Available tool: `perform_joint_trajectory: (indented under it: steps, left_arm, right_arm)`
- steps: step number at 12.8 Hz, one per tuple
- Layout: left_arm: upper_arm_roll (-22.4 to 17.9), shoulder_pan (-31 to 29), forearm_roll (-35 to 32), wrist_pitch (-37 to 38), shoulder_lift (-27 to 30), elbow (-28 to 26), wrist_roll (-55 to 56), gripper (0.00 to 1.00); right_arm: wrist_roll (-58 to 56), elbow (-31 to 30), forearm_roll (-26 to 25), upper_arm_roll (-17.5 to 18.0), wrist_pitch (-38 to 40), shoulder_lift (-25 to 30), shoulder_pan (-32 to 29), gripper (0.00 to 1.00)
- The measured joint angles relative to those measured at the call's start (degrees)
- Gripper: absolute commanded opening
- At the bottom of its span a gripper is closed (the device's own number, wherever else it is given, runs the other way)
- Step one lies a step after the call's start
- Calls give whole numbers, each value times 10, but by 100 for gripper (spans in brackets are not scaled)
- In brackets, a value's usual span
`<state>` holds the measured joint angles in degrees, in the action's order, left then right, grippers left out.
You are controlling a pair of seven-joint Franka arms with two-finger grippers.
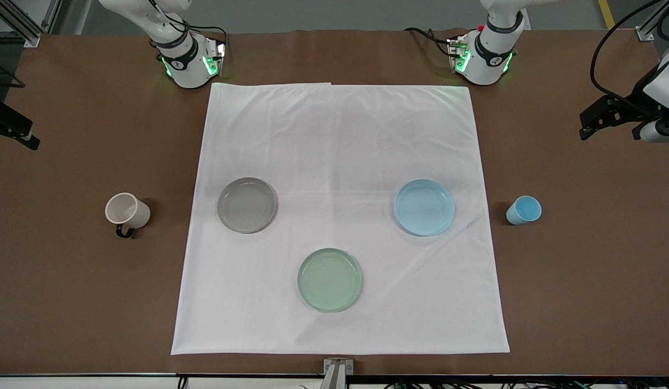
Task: Place blue cup in blue plate and white mug in gray plate
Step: 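Grasp the white mug with the right gripper while the left gripper grasps the blue cup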
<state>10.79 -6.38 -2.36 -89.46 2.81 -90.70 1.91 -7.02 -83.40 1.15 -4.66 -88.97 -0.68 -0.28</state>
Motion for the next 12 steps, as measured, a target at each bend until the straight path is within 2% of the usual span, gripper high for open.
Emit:
perform_joint_trajectory:
  steps: [5,8,10,12]
  left_arm:
    - [-4,-4,0,0,-5,1,0,100]
    - [-5,-32,0,2,-42,-10,-3,100]
    - [-7,-49,0,-35,-81,-35,-5,100]
    - [-7,-57,-13,-126,-108,-97,-4,100]
  right_arm:
    - [0,0,0,0,0,0,0,100]
    - [0,1,0,0,0,0,-1,100]
    - [0,2,0,0,0,-1,-1,100]
    - [0,2,0,0,0,-3,-1,100]
